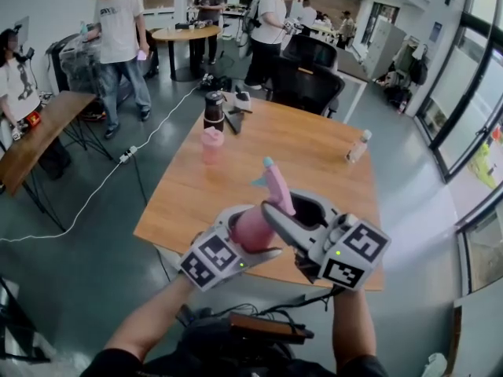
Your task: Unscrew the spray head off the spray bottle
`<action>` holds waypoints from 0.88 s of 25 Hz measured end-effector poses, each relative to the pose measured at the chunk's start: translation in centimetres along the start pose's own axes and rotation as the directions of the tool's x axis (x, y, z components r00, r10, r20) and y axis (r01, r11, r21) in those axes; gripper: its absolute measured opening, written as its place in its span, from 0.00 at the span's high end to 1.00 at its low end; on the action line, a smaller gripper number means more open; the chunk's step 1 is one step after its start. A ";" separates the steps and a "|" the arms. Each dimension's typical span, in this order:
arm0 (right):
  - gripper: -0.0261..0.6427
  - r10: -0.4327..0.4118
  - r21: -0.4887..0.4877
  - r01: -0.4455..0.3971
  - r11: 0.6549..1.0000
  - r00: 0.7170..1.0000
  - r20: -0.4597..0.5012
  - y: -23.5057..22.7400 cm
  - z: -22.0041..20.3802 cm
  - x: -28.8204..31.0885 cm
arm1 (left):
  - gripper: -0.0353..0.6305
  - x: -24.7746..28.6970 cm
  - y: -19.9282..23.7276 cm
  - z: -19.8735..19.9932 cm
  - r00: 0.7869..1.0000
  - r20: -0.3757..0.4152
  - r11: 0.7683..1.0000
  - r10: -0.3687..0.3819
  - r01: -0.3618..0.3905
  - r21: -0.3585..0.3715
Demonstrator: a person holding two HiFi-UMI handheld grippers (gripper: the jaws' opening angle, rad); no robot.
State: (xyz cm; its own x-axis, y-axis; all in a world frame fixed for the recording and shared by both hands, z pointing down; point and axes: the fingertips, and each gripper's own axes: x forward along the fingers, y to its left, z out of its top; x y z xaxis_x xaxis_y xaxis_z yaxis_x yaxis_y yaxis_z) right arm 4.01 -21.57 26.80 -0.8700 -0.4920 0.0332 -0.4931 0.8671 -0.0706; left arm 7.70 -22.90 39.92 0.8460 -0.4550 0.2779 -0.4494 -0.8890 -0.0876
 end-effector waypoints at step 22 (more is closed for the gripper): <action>0.74 0.168 -0.032 -0.167 0.985 0.986 0.005 0.6 0.0 -1.6 | 0.26 -0.4 -2.6 0.8 0.978 0.037 0.978 -0.206 0.207 -0.039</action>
State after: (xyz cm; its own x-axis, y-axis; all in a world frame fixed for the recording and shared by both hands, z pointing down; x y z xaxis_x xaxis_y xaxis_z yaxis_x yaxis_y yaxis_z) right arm 5.11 -20.25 26.66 -0.9403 -0.3401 0.0155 -0.3405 0.9393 -0.0429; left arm 8.76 -20.46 39.26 0.9303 -0.2640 0.2545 -0.2752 -0.9613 0.0089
